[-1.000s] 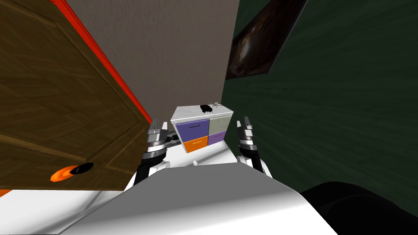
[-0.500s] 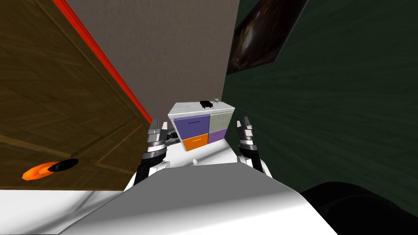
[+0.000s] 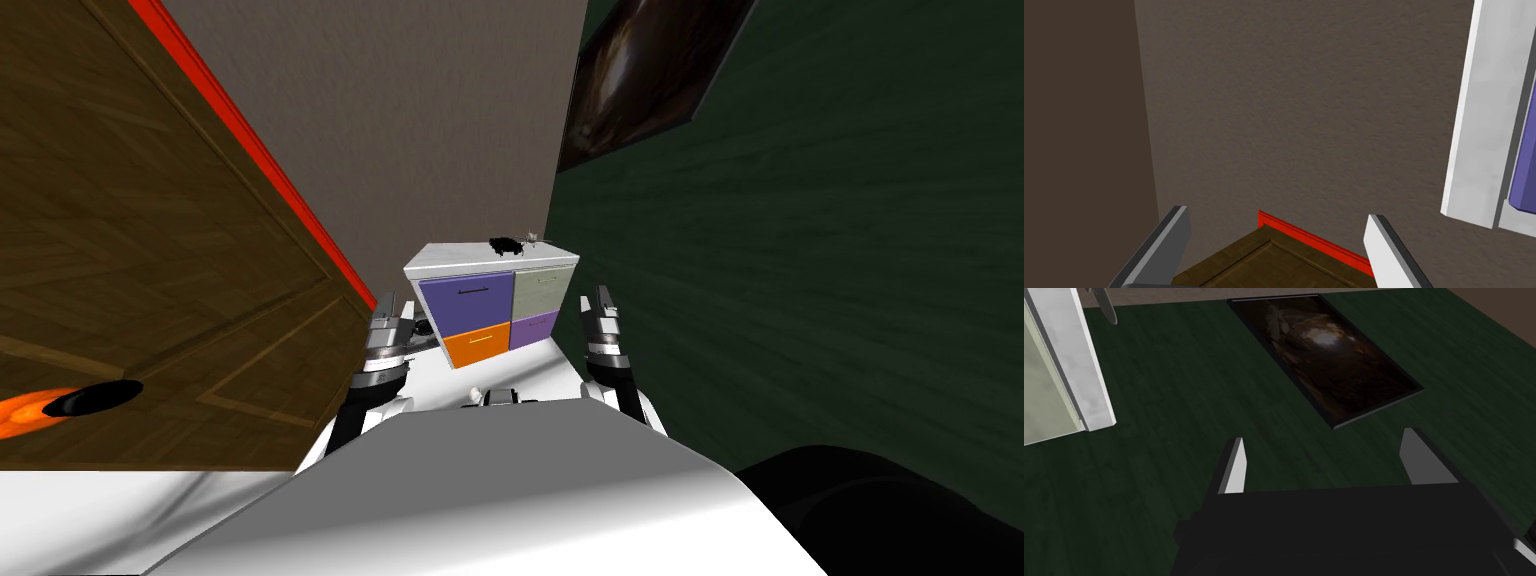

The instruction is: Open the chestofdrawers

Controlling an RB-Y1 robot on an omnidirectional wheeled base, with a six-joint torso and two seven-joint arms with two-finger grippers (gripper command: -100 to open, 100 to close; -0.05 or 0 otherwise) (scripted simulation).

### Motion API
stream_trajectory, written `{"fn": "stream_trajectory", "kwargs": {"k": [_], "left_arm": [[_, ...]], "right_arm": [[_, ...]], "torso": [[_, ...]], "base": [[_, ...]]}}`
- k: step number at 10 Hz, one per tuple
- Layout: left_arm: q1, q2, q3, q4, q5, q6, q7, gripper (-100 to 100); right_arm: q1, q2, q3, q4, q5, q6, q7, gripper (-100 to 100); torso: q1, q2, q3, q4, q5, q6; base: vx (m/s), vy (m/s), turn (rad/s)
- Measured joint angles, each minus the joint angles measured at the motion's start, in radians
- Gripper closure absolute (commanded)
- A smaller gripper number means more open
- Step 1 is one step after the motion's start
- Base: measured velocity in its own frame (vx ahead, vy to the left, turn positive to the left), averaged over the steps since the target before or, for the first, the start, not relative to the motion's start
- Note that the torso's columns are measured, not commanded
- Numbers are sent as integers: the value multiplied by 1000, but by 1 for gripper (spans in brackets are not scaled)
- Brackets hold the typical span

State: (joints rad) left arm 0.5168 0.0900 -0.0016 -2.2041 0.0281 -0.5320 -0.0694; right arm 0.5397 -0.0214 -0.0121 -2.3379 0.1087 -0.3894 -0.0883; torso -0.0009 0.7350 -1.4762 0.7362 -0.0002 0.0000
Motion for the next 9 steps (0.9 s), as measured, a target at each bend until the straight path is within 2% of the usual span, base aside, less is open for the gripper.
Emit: {"fn": "stream_trajectory", "kwargs": {"k": [1, 3, 6, 9], "left_arm": [[-7, 23, 9, 23, 2, 6, 1, -100], [-27, 45, 21, 68, 3, 21, 1, -100], [-43, 45, 22, 136, -4, 39, -12, -100], [-62, 57, 39, 192, -3, 64, -13, -100]], "right_arm": [[0, 0, 0, 0, 0, 0, 0, 0], [0, 0, 0, 0, 0, 0, 0, 0], [0, 0, 0, 0, 0, 0, 0, 0], [0, 0, 0, 0, 0, 0, 0, 0]], "torso": [[0, 0, -1, 1, 0, 0], [0, 3, 0, 2, 0, 0], [1, 3, 0, 2, 0, 0], [2, 3, 0, 2, 1, 0]], "base": [[96, -48, 19], [89, -51, 21], [103, -51, 23], [87, -30, 18]]}}
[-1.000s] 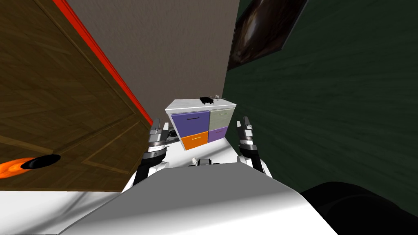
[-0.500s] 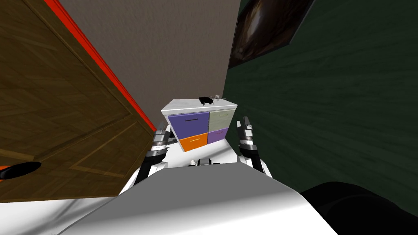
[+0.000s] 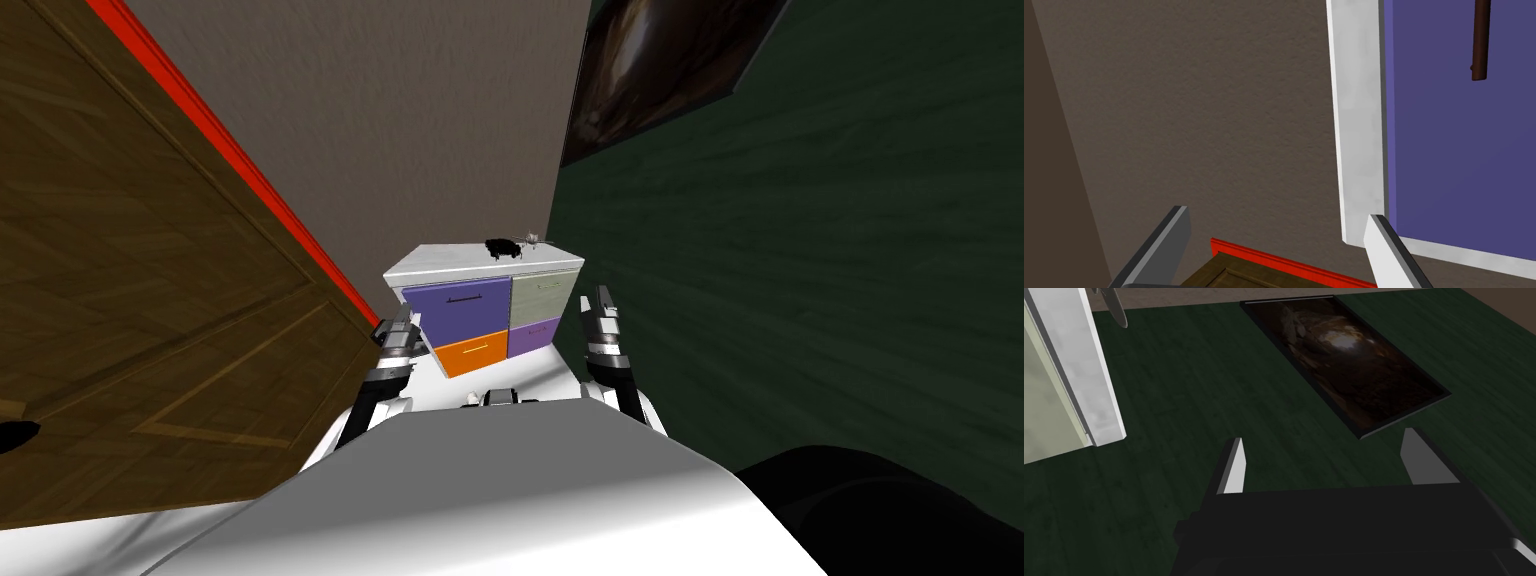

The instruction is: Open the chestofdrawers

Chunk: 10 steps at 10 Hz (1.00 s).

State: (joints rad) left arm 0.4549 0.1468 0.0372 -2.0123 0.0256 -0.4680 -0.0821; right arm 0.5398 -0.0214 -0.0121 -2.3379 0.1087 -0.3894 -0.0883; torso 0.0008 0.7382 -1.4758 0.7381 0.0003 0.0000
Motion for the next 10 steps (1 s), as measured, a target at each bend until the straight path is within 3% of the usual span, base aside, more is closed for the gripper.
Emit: {"fn": "stream_trajectory", "kwargs": {"k": [7, 10], "left_arm": [[-33, 9, 20, 117, -3, 28, -9, -100], [-53, -8, 32, 180, -5, 48, -15, -100]], "right_arm": [[0, 0, 0, 0, 0, 0, 0, 0], [0, 0, 0, 0, 0, 0, 0, 0]], "torso": [[0, 0, 0, 0, 0, 0], [-2, -1, -1, 0, -1, 0]], "base": [[76, -40, 18], [101, -52, 22]]}}
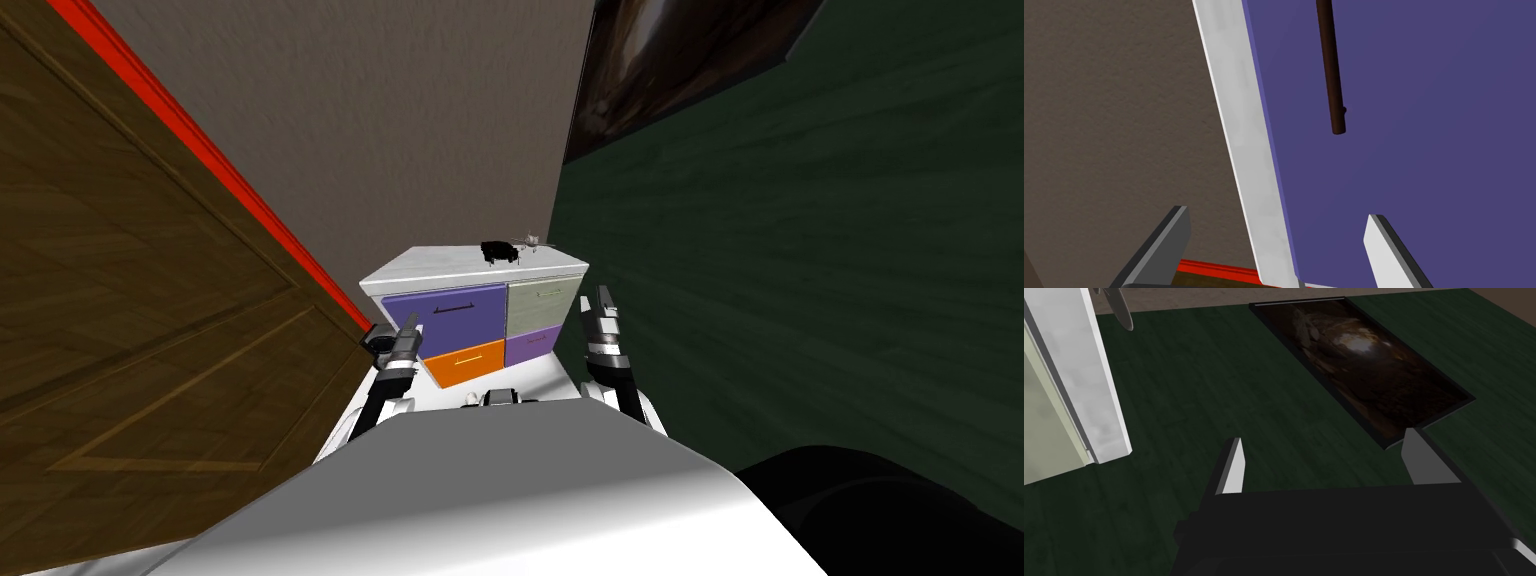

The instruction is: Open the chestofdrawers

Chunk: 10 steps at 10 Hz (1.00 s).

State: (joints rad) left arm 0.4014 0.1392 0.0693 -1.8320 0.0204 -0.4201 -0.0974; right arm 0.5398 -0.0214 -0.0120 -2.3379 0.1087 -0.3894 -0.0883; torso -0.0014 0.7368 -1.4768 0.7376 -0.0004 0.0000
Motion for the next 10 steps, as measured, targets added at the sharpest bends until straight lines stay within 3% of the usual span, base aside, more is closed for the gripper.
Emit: {"fn": "stream_trajectory", "kwargs": {"k": [4, 7, 10], "left_arm": [[-31, -64, 16, 70, -1, 28, -5, -100], [-38, -134, 20, 92, -2, 36, -9, -100], [-35, -134, 23, 59, 1, 64, -8, -100]], "right_arm": [[0, 0, 0, 0, 0, 0, 0, 0], [0, 0, 0, 0, 0, 0, 0, 0], [0, 0, 0, 0, 0, 0, 0, 0]], "torso": [[2, 3, 2, 1, 0, 0], [2, 2, 1, 1, 1, 0], [2, -2, -1, -1, 1, 0]], "base": [[68, -38, 13], [23, -6, 4], [70, 9, -15]]}}
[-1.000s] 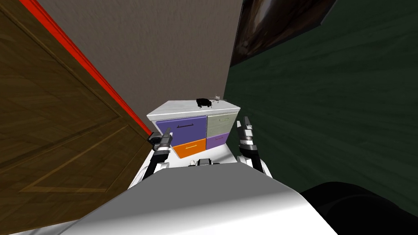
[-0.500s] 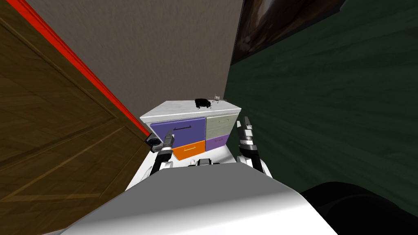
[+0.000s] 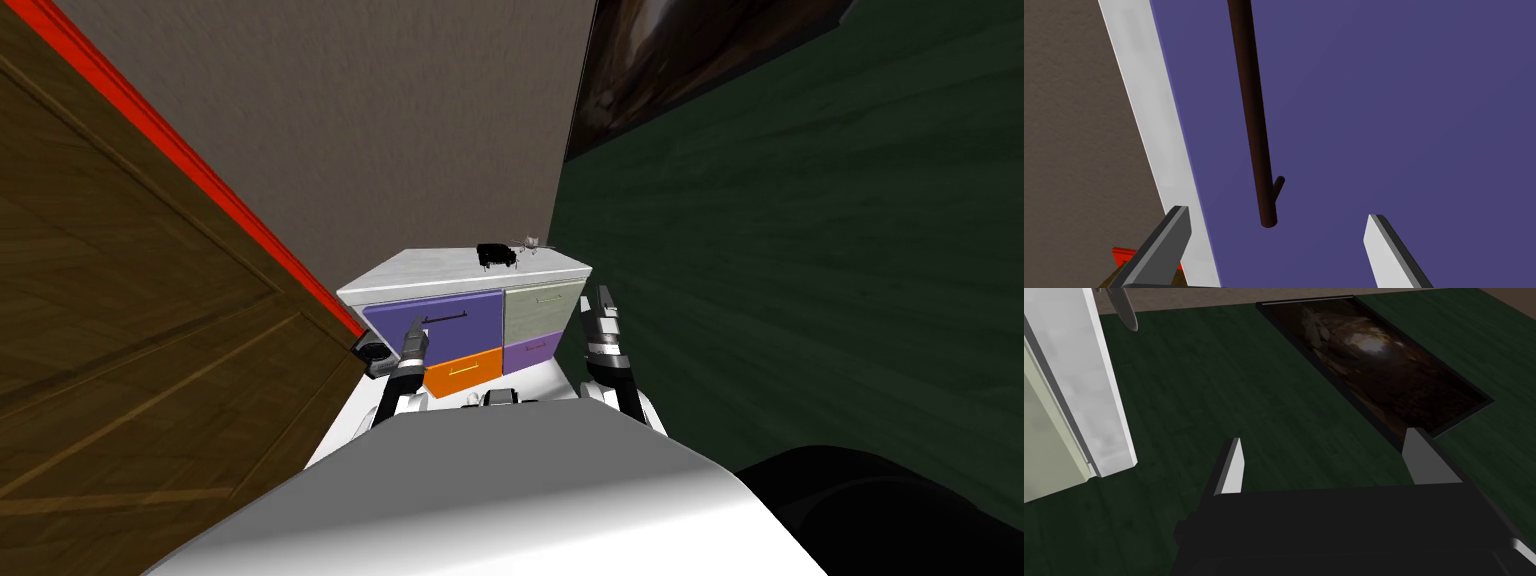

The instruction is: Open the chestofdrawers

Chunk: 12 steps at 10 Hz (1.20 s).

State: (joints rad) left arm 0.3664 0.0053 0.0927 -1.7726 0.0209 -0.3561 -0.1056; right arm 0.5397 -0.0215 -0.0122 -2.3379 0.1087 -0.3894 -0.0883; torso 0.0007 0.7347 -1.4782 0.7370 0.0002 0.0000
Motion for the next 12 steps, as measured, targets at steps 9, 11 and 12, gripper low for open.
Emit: {"fn": "stream_trajectory", "kwargs": {"k": [9, 11, 12], "left_arm": [[44, 13, -30, -46, -2, 7, 8, 100], [93, 42, -58, -76, 0, -15, 28, 100], [120, 57, -70, -95, 1, -23, 37, 100]], "right_arm": [[0, 0, 0, 0, 0, 0, 0, 0], [0, 0, 0, 0, 0, 0, 0, 0], [0, 0, 0, 0, 0, 0, 0, 0]], "torso": [[1, -3, -2, -1, 0, -2], [3, 1, 1, 0, 1, -2], [3, 3, 2, 0, 1, -1]], "base": [[-100, -36, 47], [19, -48, 131], [11, -29, 107]]}}
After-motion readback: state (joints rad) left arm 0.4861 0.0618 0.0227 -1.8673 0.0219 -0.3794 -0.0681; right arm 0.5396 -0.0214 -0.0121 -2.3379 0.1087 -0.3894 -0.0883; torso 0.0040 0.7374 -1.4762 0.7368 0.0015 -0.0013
